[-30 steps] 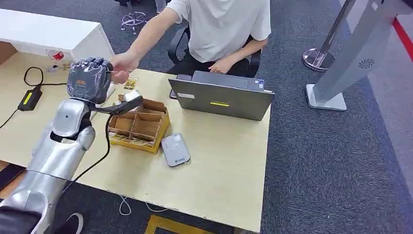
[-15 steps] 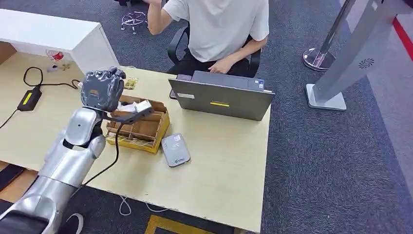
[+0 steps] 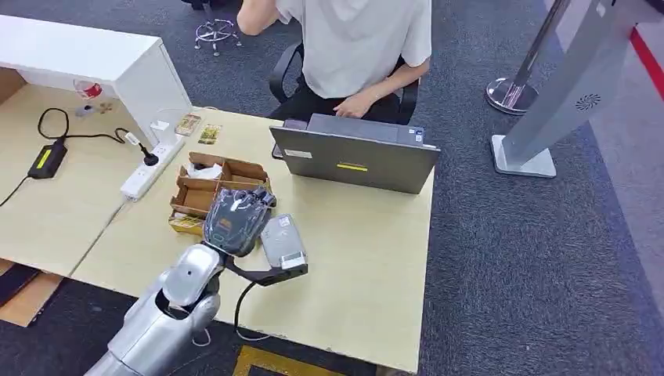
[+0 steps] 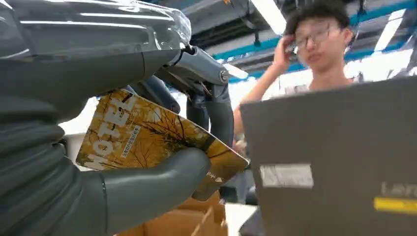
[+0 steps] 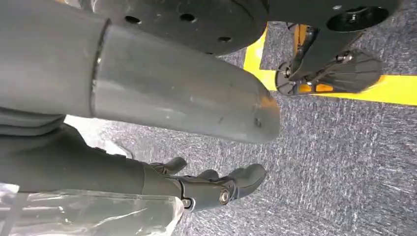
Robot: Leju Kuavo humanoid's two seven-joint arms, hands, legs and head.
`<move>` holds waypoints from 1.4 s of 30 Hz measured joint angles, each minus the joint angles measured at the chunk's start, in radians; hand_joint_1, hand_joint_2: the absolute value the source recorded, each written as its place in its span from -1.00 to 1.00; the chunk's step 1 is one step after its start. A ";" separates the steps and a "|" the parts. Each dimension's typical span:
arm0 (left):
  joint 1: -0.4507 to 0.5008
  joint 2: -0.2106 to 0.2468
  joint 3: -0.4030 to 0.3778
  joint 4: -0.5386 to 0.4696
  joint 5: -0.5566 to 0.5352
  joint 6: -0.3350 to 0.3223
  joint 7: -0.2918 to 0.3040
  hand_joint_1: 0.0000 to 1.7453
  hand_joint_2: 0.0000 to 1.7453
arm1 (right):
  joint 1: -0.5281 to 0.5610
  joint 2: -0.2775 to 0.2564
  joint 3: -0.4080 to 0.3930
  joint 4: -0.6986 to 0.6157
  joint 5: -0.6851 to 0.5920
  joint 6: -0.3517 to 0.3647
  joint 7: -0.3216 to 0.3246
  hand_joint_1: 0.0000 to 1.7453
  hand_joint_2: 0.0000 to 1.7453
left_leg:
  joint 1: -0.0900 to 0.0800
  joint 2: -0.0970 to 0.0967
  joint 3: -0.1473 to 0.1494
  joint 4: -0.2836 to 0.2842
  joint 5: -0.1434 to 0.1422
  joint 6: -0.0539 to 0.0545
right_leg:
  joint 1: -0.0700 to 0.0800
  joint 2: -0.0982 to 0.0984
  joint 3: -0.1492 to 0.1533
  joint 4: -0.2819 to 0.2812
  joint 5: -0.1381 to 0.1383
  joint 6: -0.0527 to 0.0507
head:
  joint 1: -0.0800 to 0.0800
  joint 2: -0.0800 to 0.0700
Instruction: Pass the card to the sensor for recognition and then transmit it.
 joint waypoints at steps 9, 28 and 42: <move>-0.034 -0.019 -0.002 0.079 -0.003 -0.119 0.111 1.00 1.00 | -0.001 0.000 0.000 0.000 0.012 0.027 -0.003 -1.00 -1.00 | 0.000 0.000 0.000 0.000 0.000 -0.001 | 0.000 0.000 0.000 0.001 0.000 0.000 | 0.000 0.000; -0.100 -0.089 -0.002 0.318 -0.004 -0.124 0.077 1.00 1.00 | -0.006 0.000 0.002 0.001 0.031 0.056 -0.005 -1.00 -1.00 | 0.000 0.000 0.000 0.000 0.000 -0.001 | 0.000 0.000 0.000 0.000 0.000 0.000 | 0.000 0.000; -0.106 -0.108 -0.023 0.393 0.004 -0.107 0.027 1.00 1.00 | -0.006 0.000 0.002 0.002 0.042 0.073 0.003 -1.00 -1.00 | 0.000 0.000 0.000 0.000 0.000 -0.001 | 0.000 0.000 0.000 0.000 0.000 0.000 | 0.000 0.000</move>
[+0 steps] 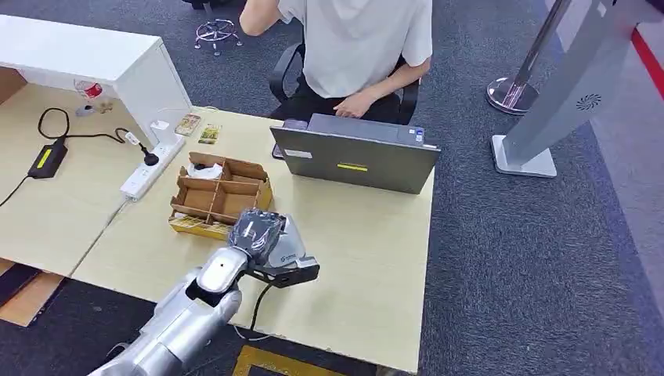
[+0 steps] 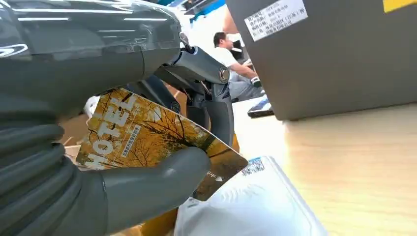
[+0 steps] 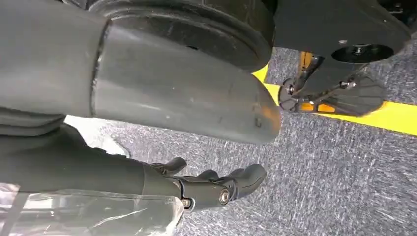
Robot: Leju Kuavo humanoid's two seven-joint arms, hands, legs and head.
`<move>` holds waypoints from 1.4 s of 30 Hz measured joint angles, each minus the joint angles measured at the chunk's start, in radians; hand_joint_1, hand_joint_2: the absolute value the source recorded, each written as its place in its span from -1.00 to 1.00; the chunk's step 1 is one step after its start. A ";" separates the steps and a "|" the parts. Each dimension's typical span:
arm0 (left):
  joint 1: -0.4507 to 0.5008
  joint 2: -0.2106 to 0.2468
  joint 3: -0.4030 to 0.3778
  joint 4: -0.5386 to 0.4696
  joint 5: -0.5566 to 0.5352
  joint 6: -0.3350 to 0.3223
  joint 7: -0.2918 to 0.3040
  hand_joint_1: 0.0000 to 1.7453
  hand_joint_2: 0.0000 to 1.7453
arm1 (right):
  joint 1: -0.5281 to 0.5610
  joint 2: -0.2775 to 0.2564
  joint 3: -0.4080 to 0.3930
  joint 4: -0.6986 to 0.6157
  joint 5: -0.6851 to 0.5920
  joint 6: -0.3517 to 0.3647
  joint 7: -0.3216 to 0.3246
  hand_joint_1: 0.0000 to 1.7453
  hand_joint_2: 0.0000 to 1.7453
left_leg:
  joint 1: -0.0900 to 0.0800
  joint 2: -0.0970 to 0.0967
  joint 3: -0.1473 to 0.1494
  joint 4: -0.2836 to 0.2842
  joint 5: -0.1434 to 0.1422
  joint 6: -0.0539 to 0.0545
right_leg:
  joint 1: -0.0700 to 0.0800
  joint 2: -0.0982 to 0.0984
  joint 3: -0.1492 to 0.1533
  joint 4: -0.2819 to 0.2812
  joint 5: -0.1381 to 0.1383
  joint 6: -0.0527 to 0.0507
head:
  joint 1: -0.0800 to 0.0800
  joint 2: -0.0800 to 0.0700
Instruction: Pass the card to the sensor for recognition and then transmit it.
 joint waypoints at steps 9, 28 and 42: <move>-0.084 0.010 -0.001 0.064 0.087 -0.067 -0.064 1.00 1.00 | 0.000 0.000 0.000 0.002 0.011 -0.001 -0.002 -1.00 -1.00 | 0.000 0.000 0.001 0.000 0.001 0.001 | 0.000 -0.001 0.001 0.000 0.001 0.000 | 0.000 0.000; -0.317 0.174 0.001 -0.248 0.026 0.170 -0.072 1.00 1.00 | 0.001 0.000 0.008 0.002 0.066 -0.008 0.008 -1.00 -1.00 | 0.001 -0.001 0.000 0.000 0.003 0.000 | 0.000 -0.001 0.000 0.001 0.001 0.000 | 0.000 0.000; -0.397 0.224 0.006 -0.209 0.067 0.044 -0.064 -1.00 1.00 | 0.000 0.000 0.008 0.002 0.069 -0.010 0.008 -1.00 -1.00 | 0.000 -0.001 0.000 0.000 0.003 0.001 | 0.000 -0.001 0.000 0.001 0.001 0.000 | 0.000 0.000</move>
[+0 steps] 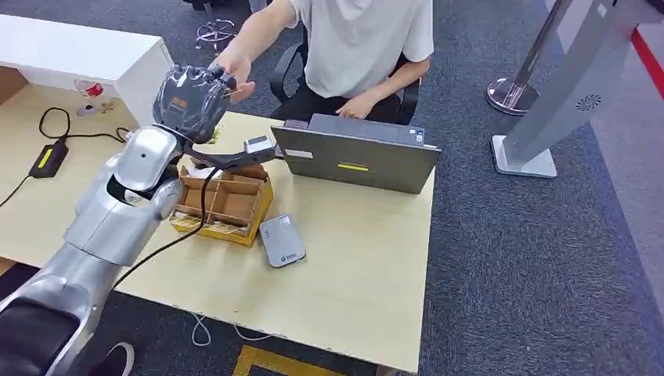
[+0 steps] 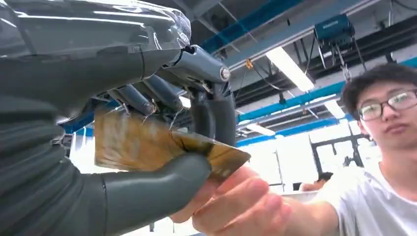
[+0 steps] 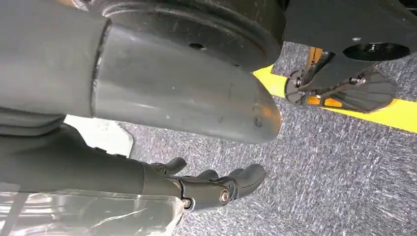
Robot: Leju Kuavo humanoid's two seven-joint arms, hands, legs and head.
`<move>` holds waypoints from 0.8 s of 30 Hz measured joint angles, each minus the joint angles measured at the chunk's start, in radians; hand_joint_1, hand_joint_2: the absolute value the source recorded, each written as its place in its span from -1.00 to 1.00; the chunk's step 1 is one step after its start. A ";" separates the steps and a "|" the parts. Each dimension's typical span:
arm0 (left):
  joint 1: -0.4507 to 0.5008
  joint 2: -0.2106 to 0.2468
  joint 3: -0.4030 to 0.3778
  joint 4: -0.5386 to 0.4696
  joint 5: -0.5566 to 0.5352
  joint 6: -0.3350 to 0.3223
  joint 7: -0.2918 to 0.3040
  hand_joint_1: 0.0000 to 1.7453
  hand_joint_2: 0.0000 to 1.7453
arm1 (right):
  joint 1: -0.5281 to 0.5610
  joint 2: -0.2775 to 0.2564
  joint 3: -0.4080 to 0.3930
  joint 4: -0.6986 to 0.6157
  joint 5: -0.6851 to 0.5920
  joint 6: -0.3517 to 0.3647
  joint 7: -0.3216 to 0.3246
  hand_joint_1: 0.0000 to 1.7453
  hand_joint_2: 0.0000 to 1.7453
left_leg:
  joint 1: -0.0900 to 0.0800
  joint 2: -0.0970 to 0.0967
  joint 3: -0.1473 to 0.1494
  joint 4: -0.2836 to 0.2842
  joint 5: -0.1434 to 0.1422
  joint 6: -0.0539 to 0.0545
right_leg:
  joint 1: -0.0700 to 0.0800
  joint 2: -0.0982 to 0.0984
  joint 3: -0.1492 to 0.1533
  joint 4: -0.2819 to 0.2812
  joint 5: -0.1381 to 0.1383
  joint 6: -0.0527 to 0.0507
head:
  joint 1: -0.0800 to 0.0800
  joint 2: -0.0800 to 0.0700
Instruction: Pass the card to the sensor for recognition and then transmit it.
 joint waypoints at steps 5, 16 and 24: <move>0.000 -0.001 0.000 0.011 0.011 0.002 0.012 -1.00 1.00 | 0.000 0.000 0.001 0.000 0.012 0.001 0.000 -1.00 -1.00 | 0.000 0.000 0.000 0.000 0.000 0.000 | 0.000 0.000 0.000 0.000 0.000 0.000 | 0.000 0.000; 0.140 -0.019 0.000 -0.116 0.174 0.043 -0.023 -1.00 1.00 | 0.000 0.000 0.006 0.000 0.005 -0.011 0.007 -1.00 -1.00 | 0.000 0.000 -0.001 0.000 0.000 0.000 | 0.000 0.000 0.000 0.000 0.000 0.000 | 0.000 0.000; 0.462 -0.001 0.001 -0.446 0.205 0.048 -0.046 -1.00 1.00 | 0.000 0.007 -0.015 0.000 -0.037 -0.055 0.020 -1.00 -1.00 | -0.001 0.003 0.000 -0.001 -0.002 0.000 | -0.001 0.003 -0.001 -0.001 -0.001 0.000 | 0.000 0.000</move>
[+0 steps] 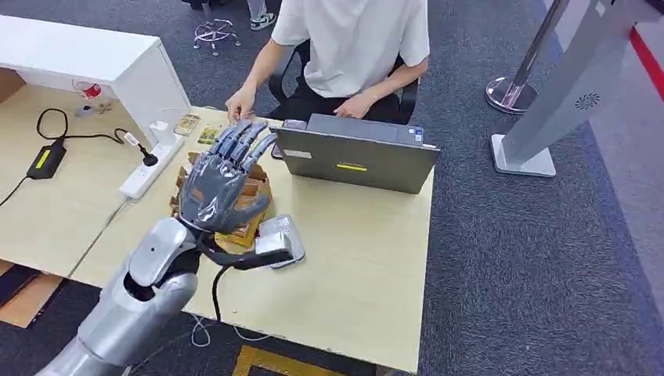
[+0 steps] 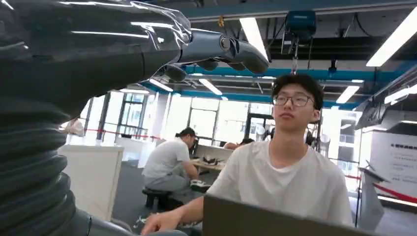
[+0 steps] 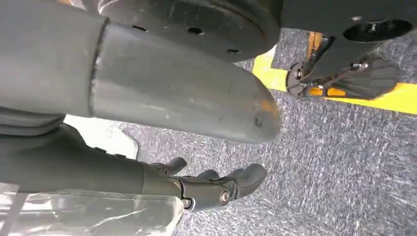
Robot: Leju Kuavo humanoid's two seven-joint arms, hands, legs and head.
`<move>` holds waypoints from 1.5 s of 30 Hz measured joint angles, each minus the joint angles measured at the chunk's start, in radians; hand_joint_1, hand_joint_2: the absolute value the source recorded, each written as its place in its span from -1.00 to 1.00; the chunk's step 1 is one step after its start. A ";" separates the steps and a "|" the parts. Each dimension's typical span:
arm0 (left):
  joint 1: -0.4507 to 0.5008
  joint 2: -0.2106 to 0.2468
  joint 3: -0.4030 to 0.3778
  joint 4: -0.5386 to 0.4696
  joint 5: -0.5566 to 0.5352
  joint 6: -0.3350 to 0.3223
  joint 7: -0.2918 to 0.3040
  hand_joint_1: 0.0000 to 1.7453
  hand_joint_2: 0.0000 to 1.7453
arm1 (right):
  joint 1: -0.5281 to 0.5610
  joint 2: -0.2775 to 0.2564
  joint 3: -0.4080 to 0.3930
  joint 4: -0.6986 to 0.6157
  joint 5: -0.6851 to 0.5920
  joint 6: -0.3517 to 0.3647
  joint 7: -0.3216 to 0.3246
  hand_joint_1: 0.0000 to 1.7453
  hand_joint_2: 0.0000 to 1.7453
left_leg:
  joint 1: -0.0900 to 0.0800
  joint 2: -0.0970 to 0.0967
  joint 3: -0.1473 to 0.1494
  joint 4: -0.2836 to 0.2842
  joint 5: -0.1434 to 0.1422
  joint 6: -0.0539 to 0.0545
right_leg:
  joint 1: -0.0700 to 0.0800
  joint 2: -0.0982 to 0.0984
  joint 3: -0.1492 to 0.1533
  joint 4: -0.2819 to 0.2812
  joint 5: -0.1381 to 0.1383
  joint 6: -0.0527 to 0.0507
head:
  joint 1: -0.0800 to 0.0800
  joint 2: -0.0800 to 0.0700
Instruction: Pass the card to the sensor for recognition and then transmit it.
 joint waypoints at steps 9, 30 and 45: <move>0.088 0.062 0.016 -0.025 -0.054 -0.144 0.090 -1.00 1.00 | 0.001 0.000 -0.012 0.000 0.012 0.005 -0.013 -1.00 -1.00 | 0.001 -0.002 0.000 0.000 0.002 0.000 | 0.001 -0.002 0.000 0.000 0.000 -0.001 | 0.000 0.000; 0.083 0.027 0.036 0.134 -0.182 -0.152 0.132 -1.00 1.00 | -0.001 0.000 -0.011 0.000 0.046 0.021 -0.007 -1.00 -1.00 | 0.001 -0.002 0.000 0.000 0.002 0.000 | 0.000 -0.002 0.000 0.000 0.001 -0.001 | 0.000 0.000; 0.078 0.020 0.047 0.274 -0.222 -0.171 0.182 -1.00 1.00 | -0.001 0.000 0.002 0.000 0.084 0.049 0.006 -1.00 -1.00 | 0.001 -0.002 0.000 0.000 0.002 0.000 | 0.001 -0.002 0.000 0.000 0.001 -0.001 | 0.000 0.000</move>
